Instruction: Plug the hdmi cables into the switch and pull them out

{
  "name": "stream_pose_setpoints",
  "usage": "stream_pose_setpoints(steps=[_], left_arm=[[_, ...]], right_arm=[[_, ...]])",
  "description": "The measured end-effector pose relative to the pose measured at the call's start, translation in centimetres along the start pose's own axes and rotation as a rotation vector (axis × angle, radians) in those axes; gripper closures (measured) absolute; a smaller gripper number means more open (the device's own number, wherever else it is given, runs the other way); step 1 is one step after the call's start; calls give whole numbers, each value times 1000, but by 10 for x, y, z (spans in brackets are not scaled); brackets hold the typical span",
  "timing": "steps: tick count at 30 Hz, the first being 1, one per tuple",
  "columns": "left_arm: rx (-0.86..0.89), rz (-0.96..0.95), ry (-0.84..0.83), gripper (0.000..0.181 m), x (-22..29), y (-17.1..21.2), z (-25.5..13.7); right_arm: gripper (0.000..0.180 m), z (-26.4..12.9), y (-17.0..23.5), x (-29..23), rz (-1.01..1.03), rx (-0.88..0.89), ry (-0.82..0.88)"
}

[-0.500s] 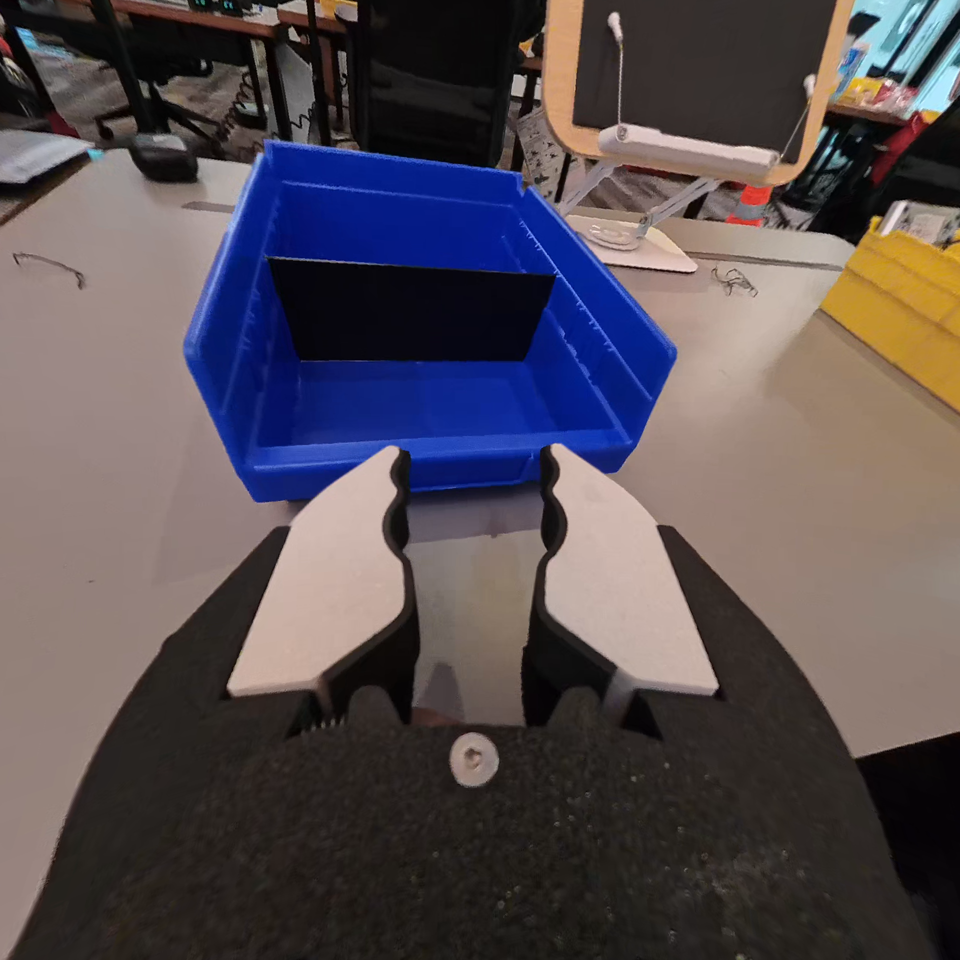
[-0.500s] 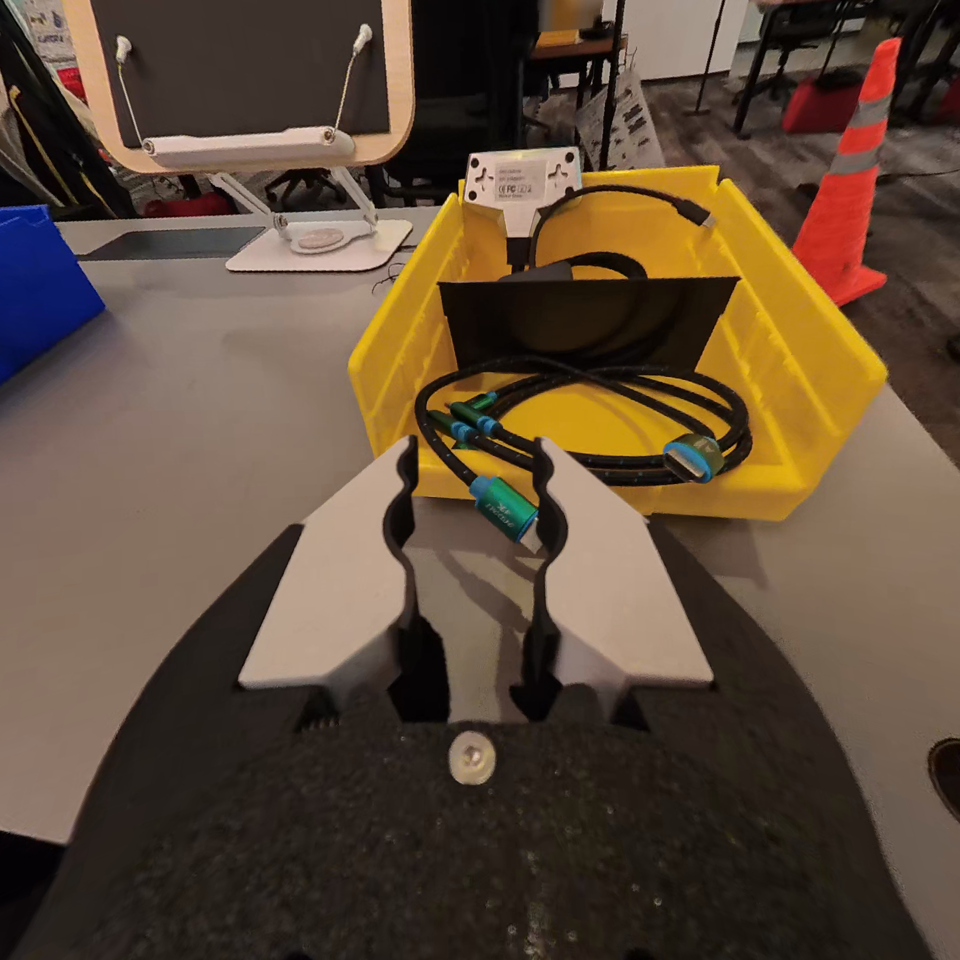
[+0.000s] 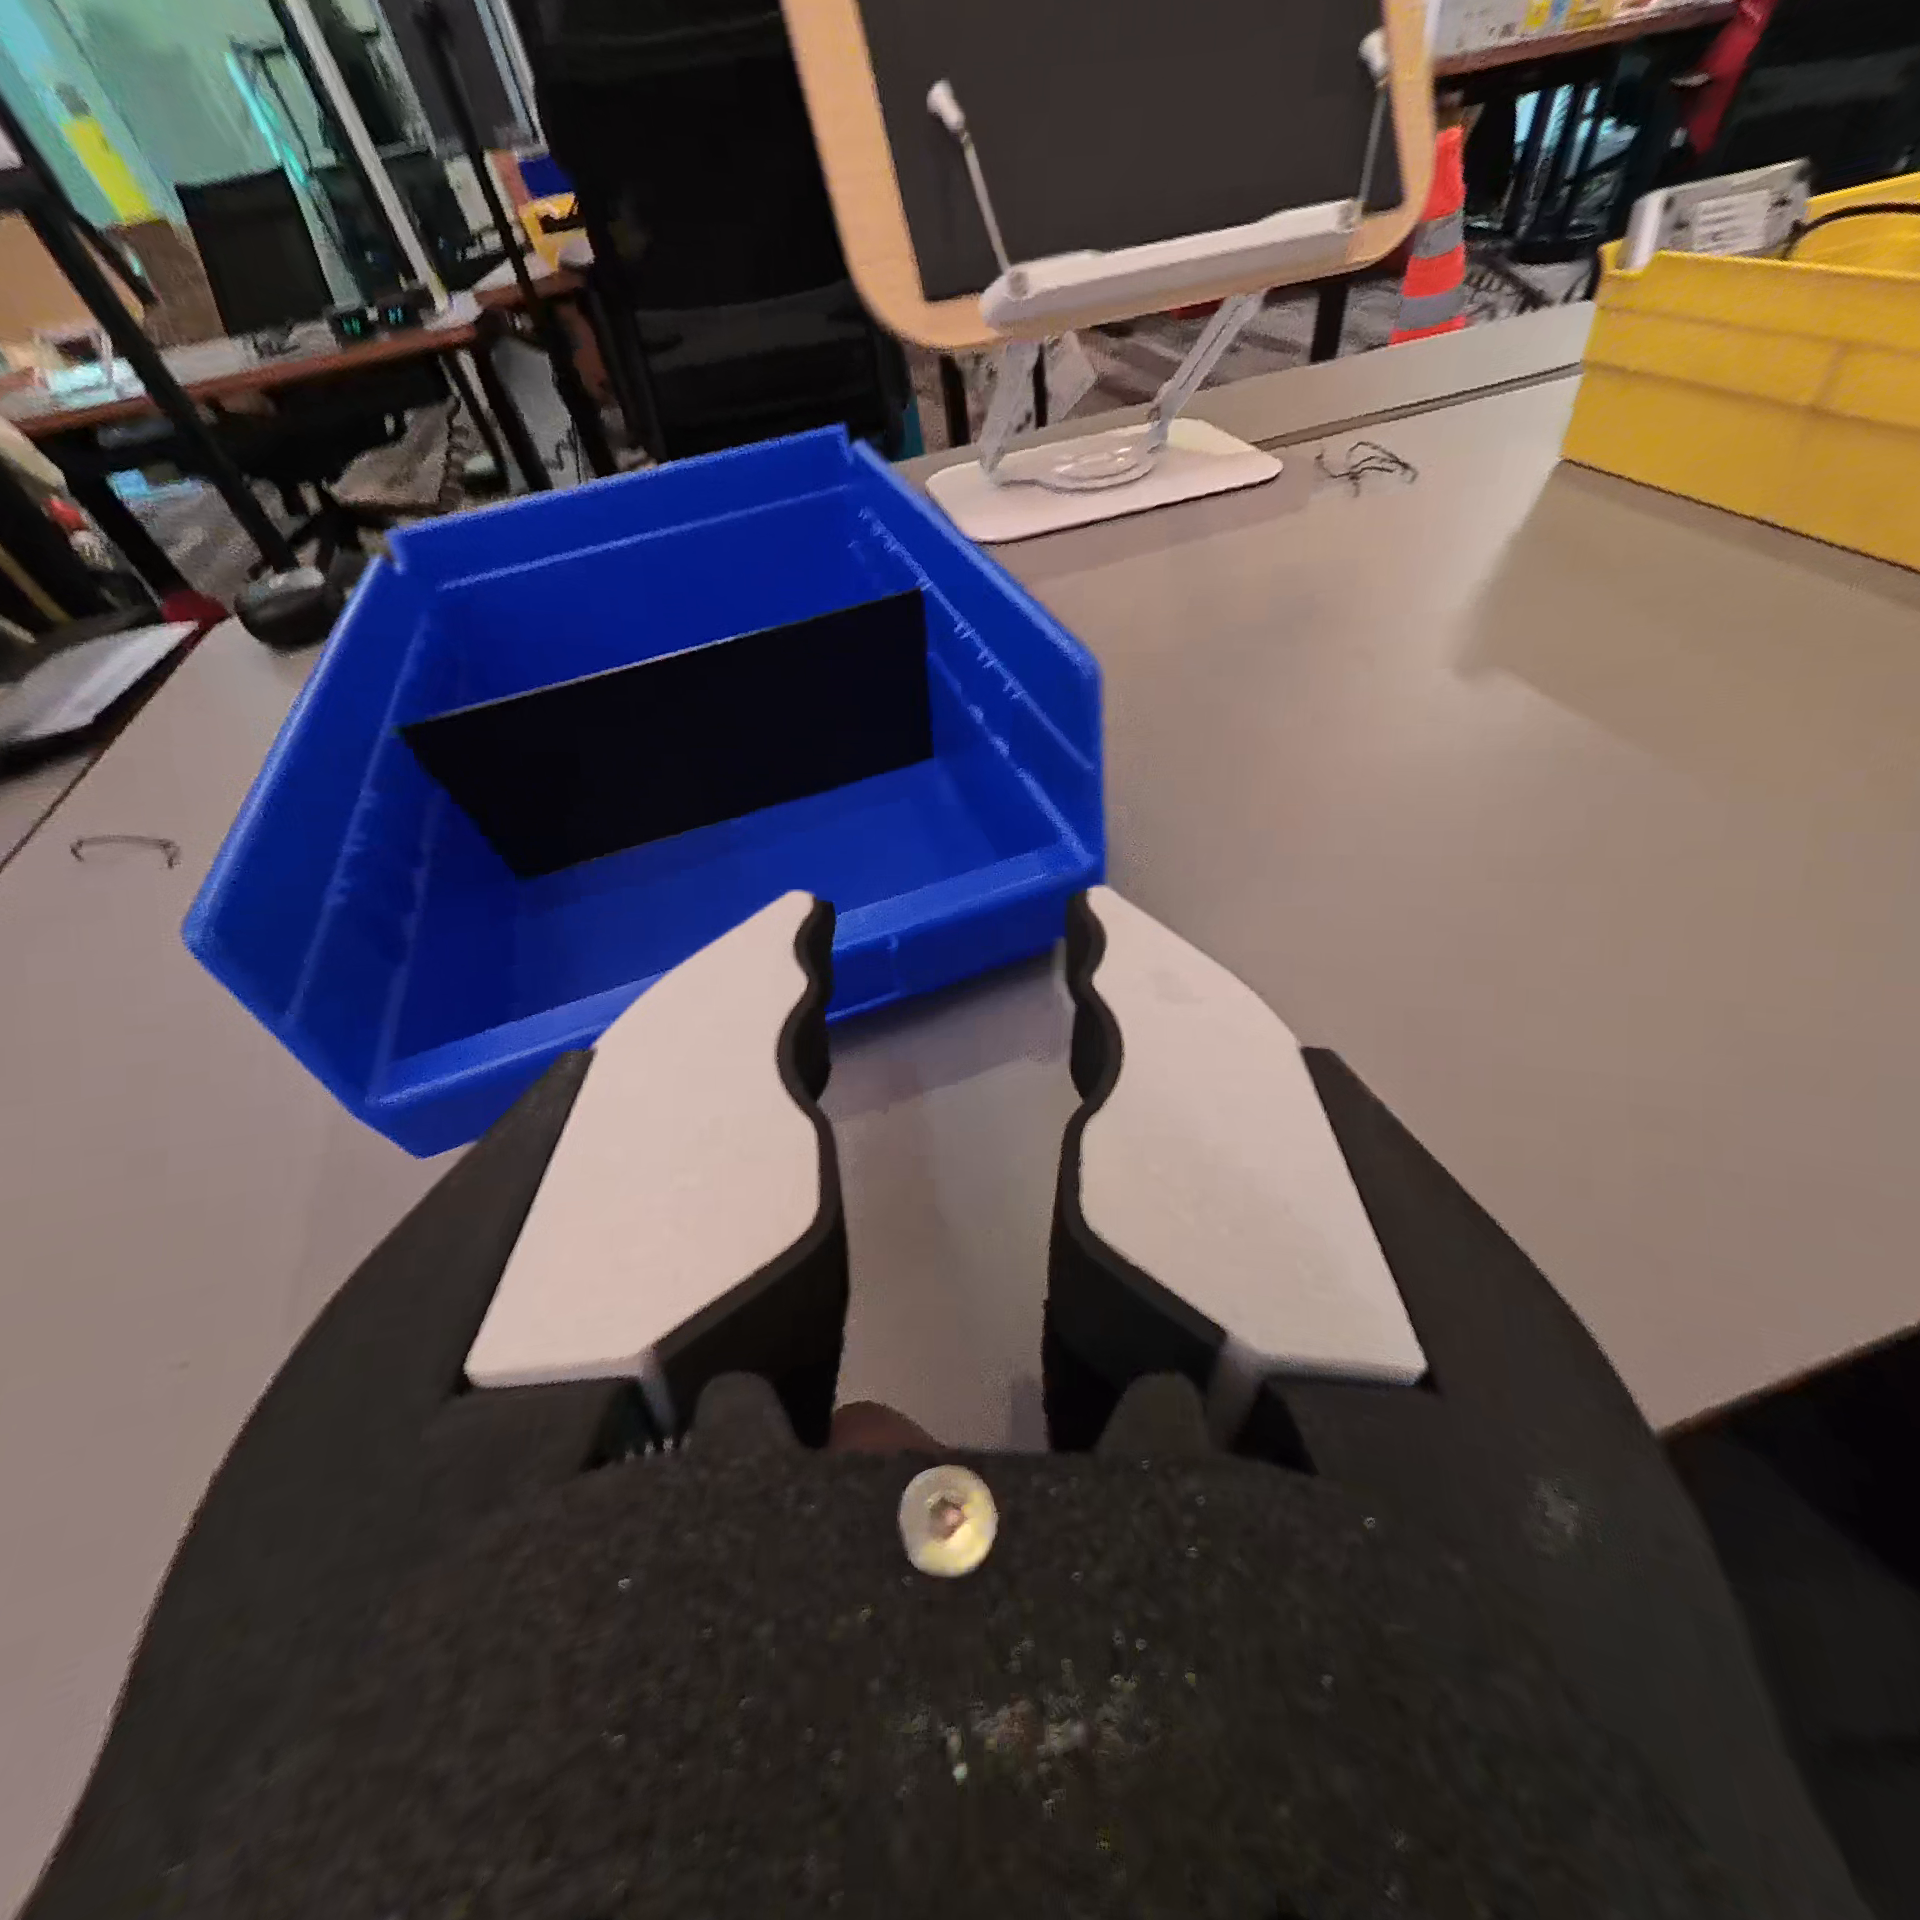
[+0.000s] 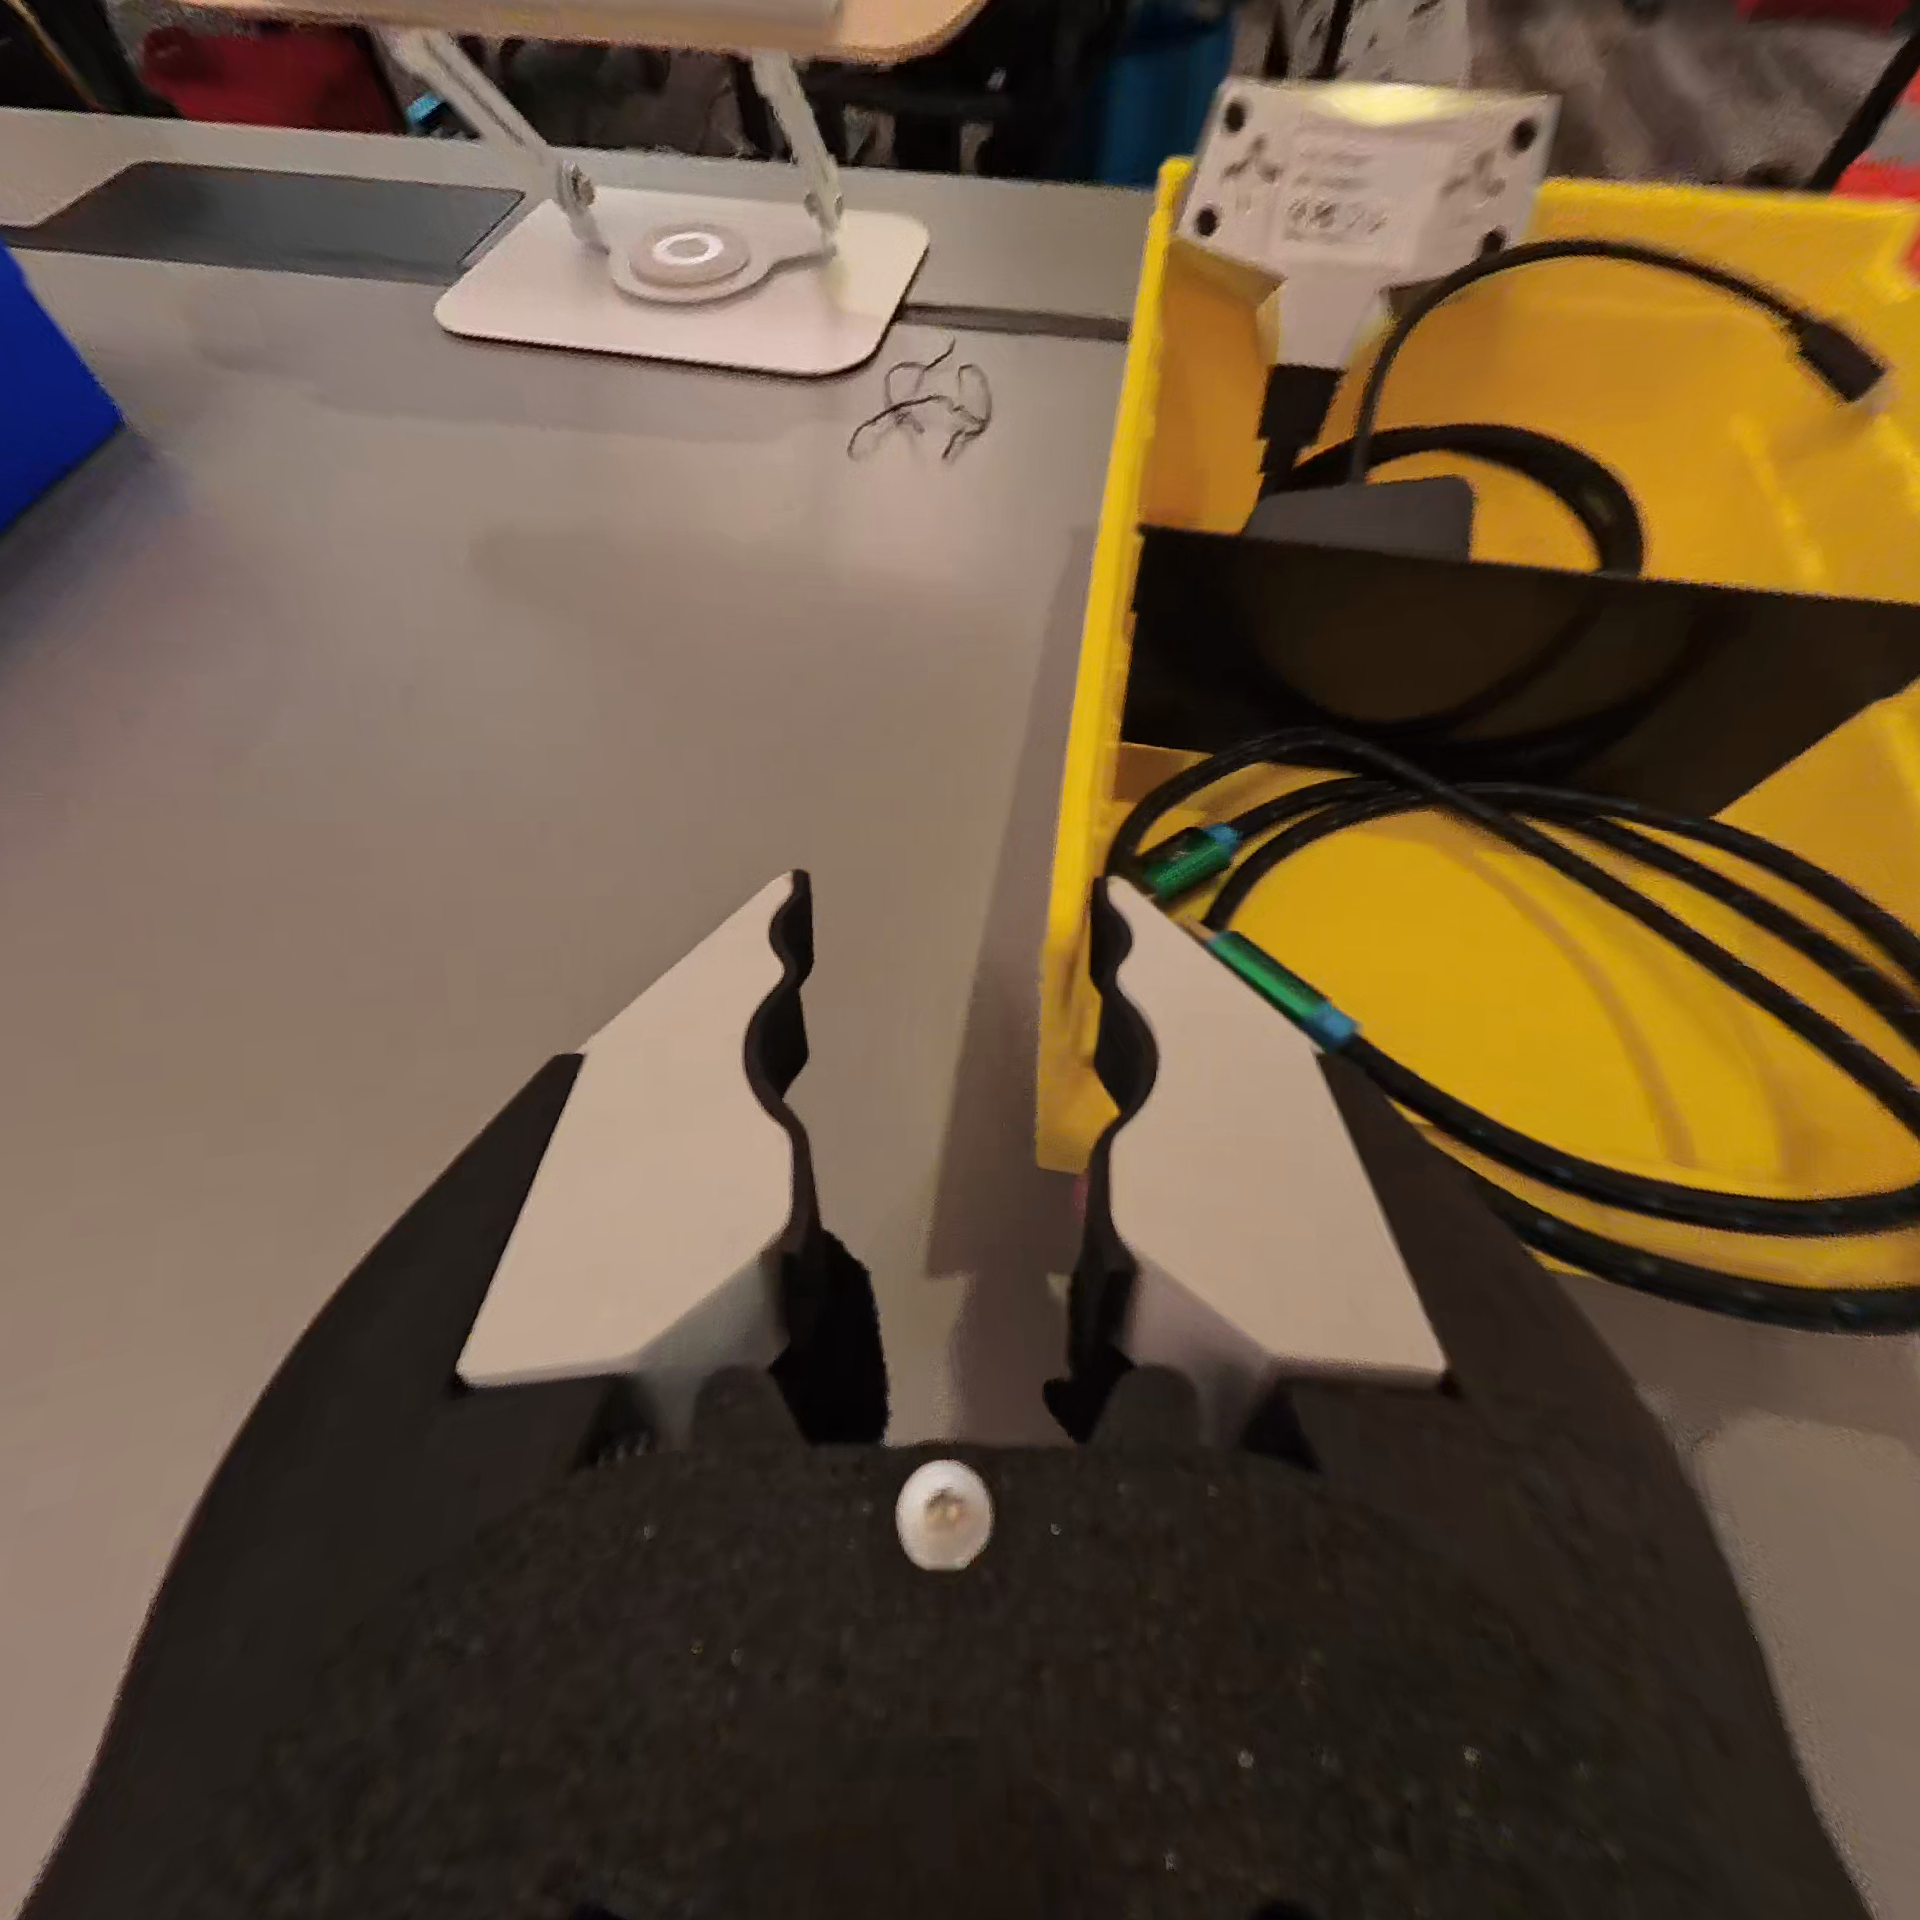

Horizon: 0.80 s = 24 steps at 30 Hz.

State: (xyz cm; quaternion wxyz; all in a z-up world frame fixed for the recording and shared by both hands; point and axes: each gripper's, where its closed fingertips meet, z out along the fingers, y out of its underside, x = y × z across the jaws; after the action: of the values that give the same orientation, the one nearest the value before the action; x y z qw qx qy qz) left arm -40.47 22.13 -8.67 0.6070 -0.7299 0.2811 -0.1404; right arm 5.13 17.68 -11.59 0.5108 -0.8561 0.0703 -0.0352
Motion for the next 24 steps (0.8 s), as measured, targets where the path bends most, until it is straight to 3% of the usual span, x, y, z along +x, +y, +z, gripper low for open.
stream_pose_setpoints(steps=[4,8,12,14,17,21,23,24], left_arm=[[33,-14,68,131,32,-9,3],[-2,-5,165,129,96,-19,24],[-118,-17,343,128,201,-37,54],[-132,-44,430,128,254,-53,72],[-205,-64,531,128,324,-69,107],[-266,-68,451,131,357,-70,159],[-311,-85,426,140,363,-61,176],[-337,-95,449,146,369,-55,181]], right_arm=[[129,-3,2,-19,-21,-44,-59],[139,-42,-6,-45,-21,22,-197],[140,-97,-40,20,111,213,-105],[140,-110,-38,69,169,261,12],[134,-100,-3,118,110,180,190],[135,-73,30,130,147,96,211],[148,-65,34,138,155,88,259],[165,-63,35,144,146,83,298]])
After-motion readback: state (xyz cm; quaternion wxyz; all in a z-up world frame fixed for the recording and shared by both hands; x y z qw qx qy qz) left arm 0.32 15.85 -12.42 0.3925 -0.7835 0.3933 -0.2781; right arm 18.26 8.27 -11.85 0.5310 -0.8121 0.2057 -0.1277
